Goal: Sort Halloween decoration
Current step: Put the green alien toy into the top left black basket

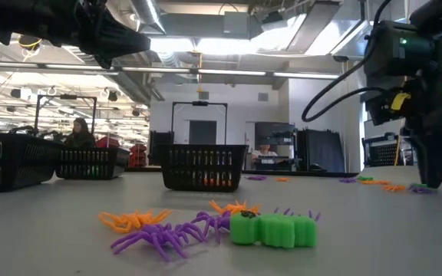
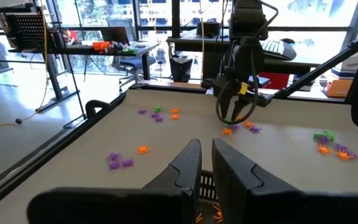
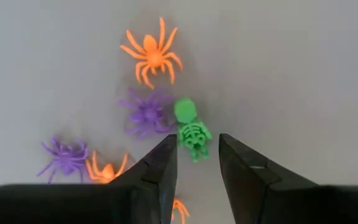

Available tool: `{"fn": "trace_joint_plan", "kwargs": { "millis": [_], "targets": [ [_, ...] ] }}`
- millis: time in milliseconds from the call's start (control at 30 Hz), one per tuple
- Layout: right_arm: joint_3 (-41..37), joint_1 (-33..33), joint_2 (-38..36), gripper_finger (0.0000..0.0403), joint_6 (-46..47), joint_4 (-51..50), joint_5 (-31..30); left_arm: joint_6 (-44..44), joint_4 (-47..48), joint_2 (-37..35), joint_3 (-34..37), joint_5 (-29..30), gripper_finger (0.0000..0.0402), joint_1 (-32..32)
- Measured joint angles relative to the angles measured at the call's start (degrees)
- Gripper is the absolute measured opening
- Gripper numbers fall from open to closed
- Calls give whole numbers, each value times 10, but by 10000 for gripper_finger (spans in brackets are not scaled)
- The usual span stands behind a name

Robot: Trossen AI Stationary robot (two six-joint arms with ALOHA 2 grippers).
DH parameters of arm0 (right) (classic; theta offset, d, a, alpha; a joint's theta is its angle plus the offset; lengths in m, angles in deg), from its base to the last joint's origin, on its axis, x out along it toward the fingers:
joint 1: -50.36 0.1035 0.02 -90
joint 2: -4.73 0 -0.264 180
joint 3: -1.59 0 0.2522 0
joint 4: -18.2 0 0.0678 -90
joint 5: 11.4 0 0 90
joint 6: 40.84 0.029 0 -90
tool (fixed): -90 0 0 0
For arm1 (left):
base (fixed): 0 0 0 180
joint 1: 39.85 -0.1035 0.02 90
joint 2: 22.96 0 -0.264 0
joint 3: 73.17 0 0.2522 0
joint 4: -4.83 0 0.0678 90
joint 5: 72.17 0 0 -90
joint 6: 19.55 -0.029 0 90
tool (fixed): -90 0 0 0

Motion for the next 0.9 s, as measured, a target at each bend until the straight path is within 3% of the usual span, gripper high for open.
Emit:
{"fn": "trace_joint_plan", "kwargs": {
  "millis": [167,500,900],
  "targets": [
    [0,0,7,102,0,5,-7,0,0,0,0,0,32,0],
    [3,0,32,13,8,7,-19,0,0,0,0,0,32,0],
    [11,0,-22,2,32,2,-66,0,1,0,0,0,32,0]
  ]
}}
